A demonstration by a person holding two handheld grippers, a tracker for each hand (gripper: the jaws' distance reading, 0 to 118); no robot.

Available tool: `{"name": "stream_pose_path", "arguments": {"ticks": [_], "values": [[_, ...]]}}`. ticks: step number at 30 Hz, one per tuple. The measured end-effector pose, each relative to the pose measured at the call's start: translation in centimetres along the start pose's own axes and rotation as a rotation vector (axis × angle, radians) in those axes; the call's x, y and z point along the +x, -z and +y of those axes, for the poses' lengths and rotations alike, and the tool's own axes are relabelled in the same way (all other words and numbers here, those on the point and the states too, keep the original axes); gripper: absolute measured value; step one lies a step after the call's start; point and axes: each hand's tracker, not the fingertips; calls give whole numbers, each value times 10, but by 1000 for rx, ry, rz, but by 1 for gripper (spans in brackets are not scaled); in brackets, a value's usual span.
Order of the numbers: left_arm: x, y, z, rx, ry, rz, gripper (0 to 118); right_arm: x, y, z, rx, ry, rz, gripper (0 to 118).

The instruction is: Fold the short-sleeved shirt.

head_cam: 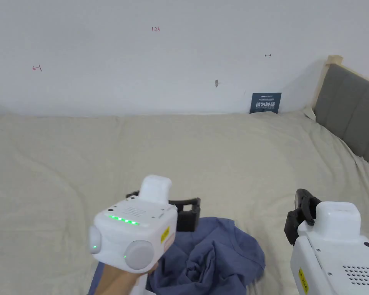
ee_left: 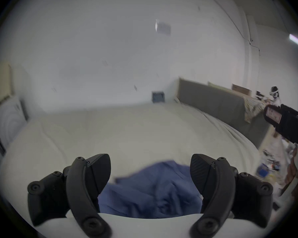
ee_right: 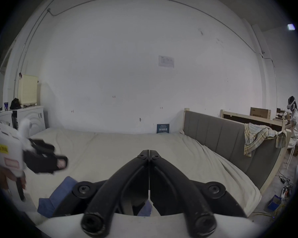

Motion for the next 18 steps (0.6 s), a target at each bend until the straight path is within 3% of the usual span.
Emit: {"name": "stream_pose_path", "arguments": {"ticks": [8,9,10,12,13,18], "values": [[-52,-64,13,239,65,324,95,-17,0,22,66,-19,16,0],[-58,-69,12,243,51,350,89,-19,0,23,70,-17,20,0],[-66,-75,10,257,39,328,70,-21,0,24,74,-13,24,0],[-77,-81,7,272,4,346,17,-24,-1,25,82,-10,33,0],[-82,-81,7,255,-5,349,0,-26,0,25,82,-9,36,0],[-102,-88,3,222,-128,323,0,-30,1,24,78,-3,53,0]]}}
